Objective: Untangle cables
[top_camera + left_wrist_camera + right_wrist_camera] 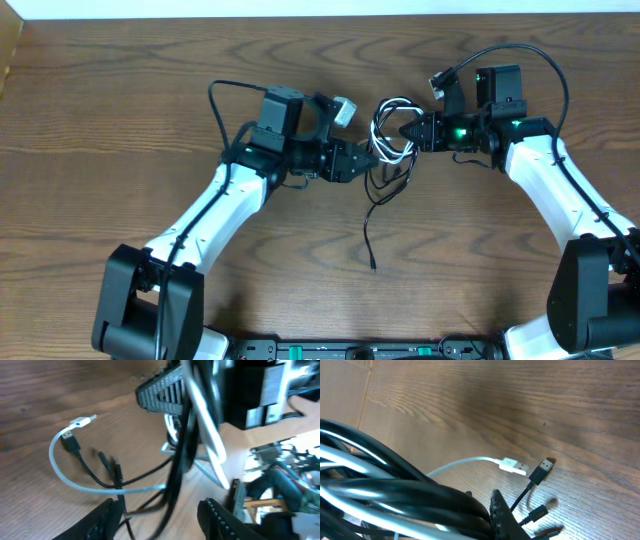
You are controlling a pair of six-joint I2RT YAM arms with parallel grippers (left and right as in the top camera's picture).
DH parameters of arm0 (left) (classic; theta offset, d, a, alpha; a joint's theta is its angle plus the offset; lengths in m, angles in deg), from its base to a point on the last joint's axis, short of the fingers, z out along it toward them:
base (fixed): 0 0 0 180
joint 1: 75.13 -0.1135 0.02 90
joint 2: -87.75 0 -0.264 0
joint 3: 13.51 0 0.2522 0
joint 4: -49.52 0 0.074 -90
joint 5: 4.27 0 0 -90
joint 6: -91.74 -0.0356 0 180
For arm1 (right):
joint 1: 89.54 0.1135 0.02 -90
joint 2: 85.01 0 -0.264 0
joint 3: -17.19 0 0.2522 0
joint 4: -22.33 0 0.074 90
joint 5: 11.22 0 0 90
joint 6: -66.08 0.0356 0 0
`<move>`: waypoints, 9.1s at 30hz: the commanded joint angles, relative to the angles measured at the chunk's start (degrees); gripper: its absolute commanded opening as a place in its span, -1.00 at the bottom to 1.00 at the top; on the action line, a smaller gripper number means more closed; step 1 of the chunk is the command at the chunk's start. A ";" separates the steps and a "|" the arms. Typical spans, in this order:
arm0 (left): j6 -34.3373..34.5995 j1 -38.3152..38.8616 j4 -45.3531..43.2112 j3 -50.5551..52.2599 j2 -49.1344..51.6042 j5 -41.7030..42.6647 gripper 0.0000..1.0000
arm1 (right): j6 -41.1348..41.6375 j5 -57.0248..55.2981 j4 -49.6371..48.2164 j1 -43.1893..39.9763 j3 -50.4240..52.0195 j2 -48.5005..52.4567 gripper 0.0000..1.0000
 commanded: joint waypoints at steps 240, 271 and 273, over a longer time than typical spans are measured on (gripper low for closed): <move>10.58 0.37 -2.25 -0.22 -3.56 -31.56 -0.85 | -25.66 -10.45 16.20 10.80 -0.04 -2.27 -0.98; 20.41 0.42 0.00 -0.22 -3.56 -22.45 -0.85 | -29.70 -15.06 10.78 12.31 -0.87 -12.07 -0.25; 21.40 0.44 -0.04 -0.22 -3.56 -21.86 -0.85 | -29.66 -15.06 9.46 12.31 -0.87 -10.49 -0.21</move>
